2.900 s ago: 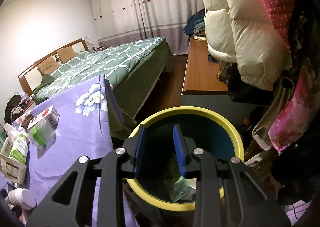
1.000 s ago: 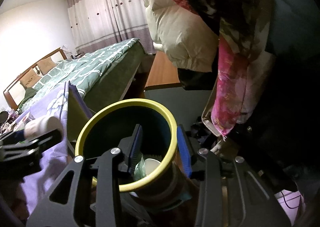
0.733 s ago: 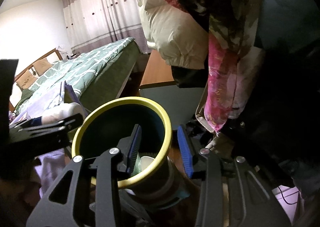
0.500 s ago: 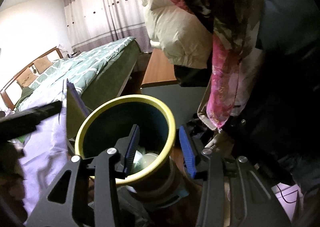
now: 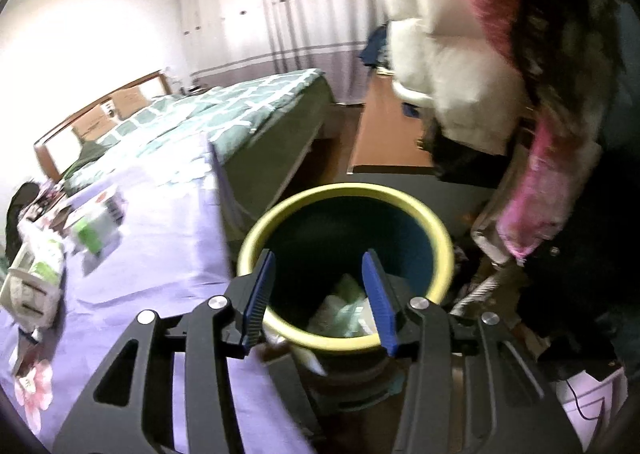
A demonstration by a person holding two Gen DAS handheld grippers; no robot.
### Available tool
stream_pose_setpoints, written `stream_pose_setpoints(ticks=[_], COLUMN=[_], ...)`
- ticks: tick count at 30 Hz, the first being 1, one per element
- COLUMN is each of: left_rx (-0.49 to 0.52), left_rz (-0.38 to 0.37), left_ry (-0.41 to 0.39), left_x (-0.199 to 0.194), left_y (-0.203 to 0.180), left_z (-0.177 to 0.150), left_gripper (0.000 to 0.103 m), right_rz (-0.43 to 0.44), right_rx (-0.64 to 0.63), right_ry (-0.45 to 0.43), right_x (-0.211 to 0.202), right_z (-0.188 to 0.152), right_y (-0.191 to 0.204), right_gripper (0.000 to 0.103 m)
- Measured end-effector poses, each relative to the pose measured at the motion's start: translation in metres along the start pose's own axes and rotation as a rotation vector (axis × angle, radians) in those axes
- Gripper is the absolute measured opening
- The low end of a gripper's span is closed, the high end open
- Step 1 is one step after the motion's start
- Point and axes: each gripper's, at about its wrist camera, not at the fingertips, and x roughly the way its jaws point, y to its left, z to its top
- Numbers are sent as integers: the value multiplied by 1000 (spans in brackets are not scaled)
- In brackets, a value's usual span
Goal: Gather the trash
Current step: 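Move both tools back over the table, then grasp the grey crumpled wrapper with the right gripper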
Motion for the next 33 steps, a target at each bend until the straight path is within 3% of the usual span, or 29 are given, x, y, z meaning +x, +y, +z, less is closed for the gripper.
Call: stream_pose_setpoints(ticks=[12, 16, 25, 33], left_rx=[-151, -187, -229, -264], left_rz=[248, 290, 332, 411], left_ry=[-69, -75, -91, -135], left_x=[-87, -102, -111, -132], left_y=[140, 171, 200, 219], left_z=[-37, -46, -56, -59], left_gripper=[98, 98, 98, 98], right_rz=[175, 256, 414, 511], right_rx=[-168, -221, -292, -370], right_ry=[39, 48, 45, 98], right_x=[1, -2, -25, -52], right_z=[-11, -15, -17, -54], right_y=[129, 173, 242, 280], right_gripper=[45, 45, 45, 45])
